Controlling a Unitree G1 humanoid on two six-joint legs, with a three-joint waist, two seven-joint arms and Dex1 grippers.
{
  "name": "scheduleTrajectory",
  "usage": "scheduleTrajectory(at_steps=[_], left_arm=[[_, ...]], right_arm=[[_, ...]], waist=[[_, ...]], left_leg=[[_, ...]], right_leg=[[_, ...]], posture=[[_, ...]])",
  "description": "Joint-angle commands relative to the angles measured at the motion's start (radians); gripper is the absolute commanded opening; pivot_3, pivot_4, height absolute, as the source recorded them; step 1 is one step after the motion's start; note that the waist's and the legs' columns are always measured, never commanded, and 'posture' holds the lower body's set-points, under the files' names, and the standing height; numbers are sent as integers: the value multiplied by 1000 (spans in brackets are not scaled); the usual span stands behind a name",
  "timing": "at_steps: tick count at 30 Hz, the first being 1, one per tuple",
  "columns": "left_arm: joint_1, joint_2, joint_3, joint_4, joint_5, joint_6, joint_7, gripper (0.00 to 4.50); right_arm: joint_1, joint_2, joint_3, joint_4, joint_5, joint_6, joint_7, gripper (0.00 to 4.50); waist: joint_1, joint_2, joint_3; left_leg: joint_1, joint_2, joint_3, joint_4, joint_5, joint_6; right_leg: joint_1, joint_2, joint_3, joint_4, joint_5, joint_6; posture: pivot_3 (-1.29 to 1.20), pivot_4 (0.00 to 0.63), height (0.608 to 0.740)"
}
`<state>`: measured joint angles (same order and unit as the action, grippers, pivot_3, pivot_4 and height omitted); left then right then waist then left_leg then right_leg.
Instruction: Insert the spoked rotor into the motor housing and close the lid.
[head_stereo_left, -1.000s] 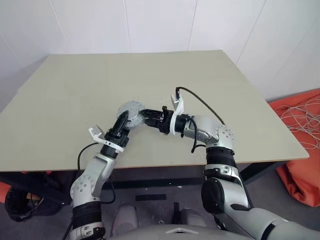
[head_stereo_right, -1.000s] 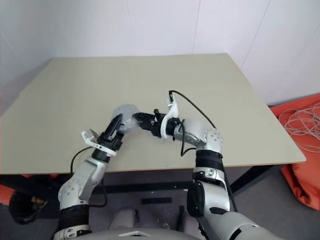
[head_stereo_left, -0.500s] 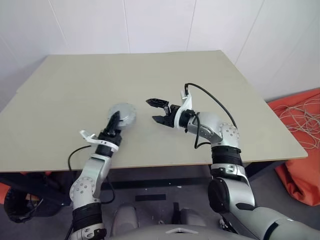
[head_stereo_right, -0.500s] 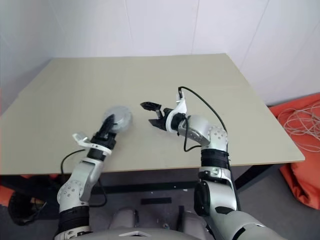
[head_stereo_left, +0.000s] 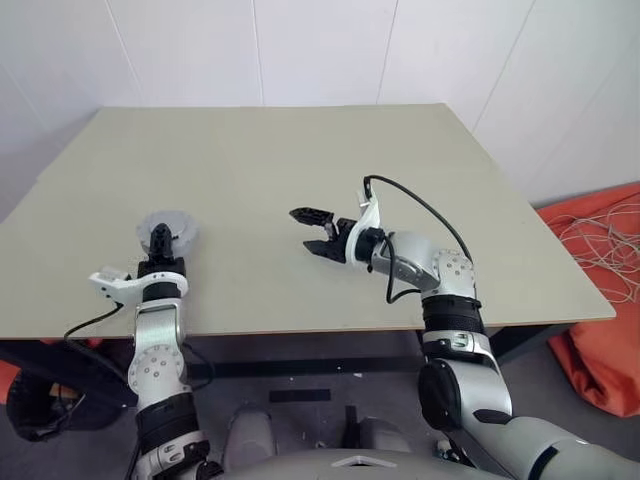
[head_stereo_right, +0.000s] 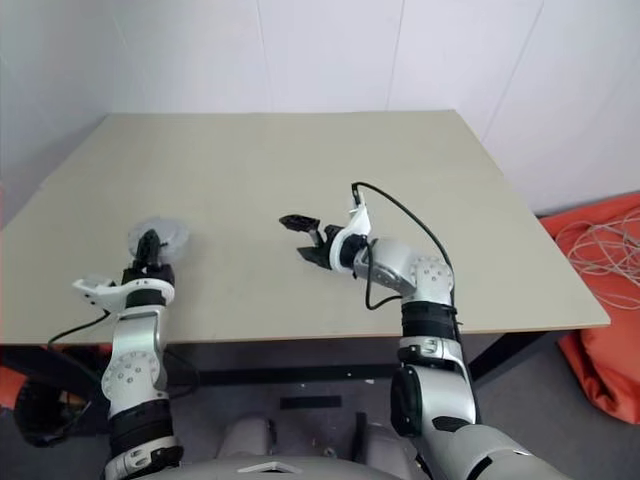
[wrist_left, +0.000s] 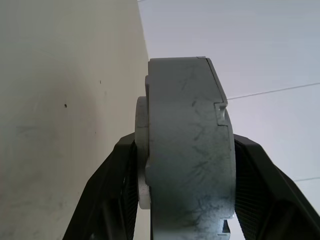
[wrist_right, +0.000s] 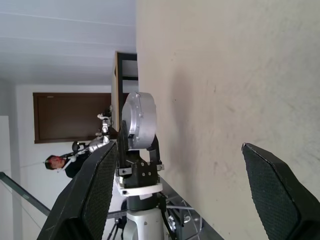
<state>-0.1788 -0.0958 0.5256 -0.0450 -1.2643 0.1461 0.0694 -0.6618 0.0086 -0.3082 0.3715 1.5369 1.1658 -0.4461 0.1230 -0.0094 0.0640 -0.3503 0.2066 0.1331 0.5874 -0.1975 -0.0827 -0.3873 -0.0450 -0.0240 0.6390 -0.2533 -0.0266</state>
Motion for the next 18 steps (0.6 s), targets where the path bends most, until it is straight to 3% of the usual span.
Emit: scheduleTrajectory(at_steps=[1,17,18], left_arm=[[-42,-29,25,-8,8,-52,37,2109],[-50,-44,46,42,59,-77,205,2109],[-47,-46,43,38,67,-75,219,2459]], right_arm=[[-30,6,1,-11,4,8,22,4500],[-18,13,-1,-31,6,12,16,4500],[-18,13,-1,-30,7,13,14,4500]], waist=[[-1,0,0],[-2,-2,0],[-2,-2,0]], left_leg=[[0,0,0,0,0,0],[-1,0,-7,9,0,0],[-1,0,-7,9,0,0]], right_leg=[[0,0,0,0,0,0],[2,0,-3,1,2,2],[2,0,-3,1,3,2]], posture=[[0,0,740],[0,0,740],[0,0,740]])
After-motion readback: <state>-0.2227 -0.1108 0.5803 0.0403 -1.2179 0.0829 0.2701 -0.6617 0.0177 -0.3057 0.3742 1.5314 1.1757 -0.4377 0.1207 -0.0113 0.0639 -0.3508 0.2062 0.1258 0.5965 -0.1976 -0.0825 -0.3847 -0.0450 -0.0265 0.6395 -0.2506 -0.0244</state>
